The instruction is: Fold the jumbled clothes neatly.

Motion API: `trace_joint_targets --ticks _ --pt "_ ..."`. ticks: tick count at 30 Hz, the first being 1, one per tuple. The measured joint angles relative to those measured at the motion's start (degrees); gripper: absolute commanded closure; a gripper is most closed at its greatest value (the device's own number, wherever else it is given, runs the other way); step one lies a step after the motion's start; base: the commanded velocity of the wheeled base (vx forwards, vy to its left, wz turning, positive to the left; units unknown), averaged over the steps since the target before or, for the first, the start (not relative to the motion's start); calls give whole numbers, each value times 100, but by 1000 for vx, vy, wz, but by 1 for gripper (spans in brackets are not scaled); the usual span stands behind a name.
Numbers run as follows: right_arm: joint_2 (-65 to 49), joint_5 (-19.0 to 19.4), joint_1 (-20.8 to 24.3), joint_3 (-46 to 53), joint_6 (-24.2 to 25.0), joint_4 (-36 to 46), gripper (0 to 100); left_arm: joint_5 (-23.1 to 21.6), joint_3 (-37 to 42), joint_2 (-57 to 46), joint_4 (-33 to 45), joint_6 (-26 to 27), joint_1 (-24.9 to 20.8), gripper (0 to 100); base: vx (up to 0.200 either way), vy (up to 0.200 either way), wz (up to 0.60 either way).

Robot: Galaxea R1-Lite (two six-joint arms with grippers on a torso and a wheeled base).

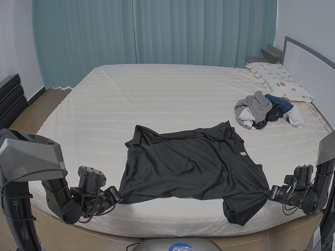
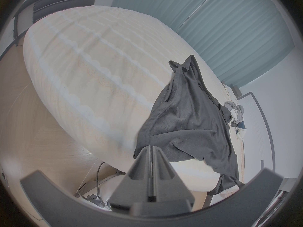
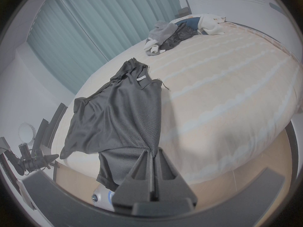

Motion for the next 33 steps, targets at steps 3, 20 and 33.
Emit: trace_joint_targets --ticks 3,20,33 --pt "39 249 -241 -99 -51 -6 100 13 -22 50 0 -2 -68 100 0 0 0" --pt "402 1064 -1072 -730 12 -67 100 108 -274 184 -222 -297 -212 100 0 0 0" --pt "425 1357 -1170 -813 301 -67 0 117 -285 245 -421 -330 -80 100 0 0 0"
